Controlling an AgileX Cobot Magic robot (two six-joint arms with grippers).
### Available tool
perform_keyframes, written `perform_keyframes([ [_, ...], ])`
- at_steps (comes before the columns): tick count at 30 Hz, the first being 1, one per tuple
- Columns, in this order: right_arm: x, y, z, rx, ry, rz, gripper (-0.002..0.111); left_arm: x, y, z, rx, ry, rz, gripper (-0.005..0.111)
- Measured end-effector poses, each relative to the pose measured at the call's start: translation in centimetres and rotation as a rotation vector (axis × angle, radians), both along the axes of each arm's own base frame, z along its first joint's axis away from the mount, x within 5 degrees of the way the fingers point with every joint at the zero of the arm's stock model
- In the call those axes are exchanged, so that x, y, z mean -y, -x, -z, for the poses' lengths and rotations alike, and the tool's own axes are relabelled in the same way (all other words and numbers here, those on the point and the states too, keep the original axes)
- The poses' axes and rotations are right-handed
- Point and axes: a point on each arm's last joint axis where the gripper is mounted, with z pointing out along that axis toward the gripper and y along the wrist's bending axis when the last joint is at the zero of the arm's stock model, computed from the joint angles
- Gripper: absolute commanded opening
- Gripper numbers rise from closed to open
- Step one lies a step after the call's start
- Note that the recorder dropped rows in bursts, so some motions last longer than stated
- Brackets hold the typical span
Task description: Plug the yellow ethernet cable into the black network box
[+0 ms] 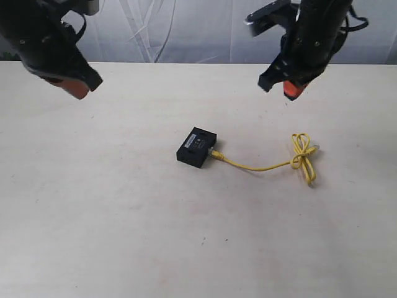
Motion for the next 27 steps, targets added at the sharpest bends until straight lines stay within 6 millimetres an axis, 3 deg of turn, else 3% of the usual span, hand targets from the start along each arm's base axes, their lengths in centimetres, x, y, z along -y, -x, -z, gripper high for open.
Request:
perform_keyframes([
  [6,2.3,1.7,-5.3,0.118,-0.065,0.097,0.0,-1.7,3.8,-0.7,0.056,-0.025,-0.014,0.0],
  [10,3.4,4.8,-9.8,0.231,-0.117,0.121,0.0,-2.8,6.9,-1.5,0.166,0.025,-0.04,0.0],
  [14,5.1,6.6,-10.3,0.246,-0.119,0.162,0.0,-3.3,8.9,-1.9,0.239,0.064,-0.05,0.0],
  [19,9.0,8.9,-8.4,0.25,-0.076,0.258,0.0,-4.1,11.8,-2.5,0.354,0.108,-0.061,0.0],
  [20,10.8,10.0,-8.1,0.271,-0.061,0.312,0.0,-4.4,12.8,-2.7,0.393,0.128,-0.072,0.0],
  [22,12.3,12.2,-8.2,0.337,-0.068,0.356,0.0,-4.7,14.1,-3.0,0.442,0.159,-0.09,0.0],
  [27,12.0,17.0,-8.9,0.573,-0.218,0.369,0.0,-5.6,17.5,-3.5,0.582,0.235,-0.114,0.0],
])
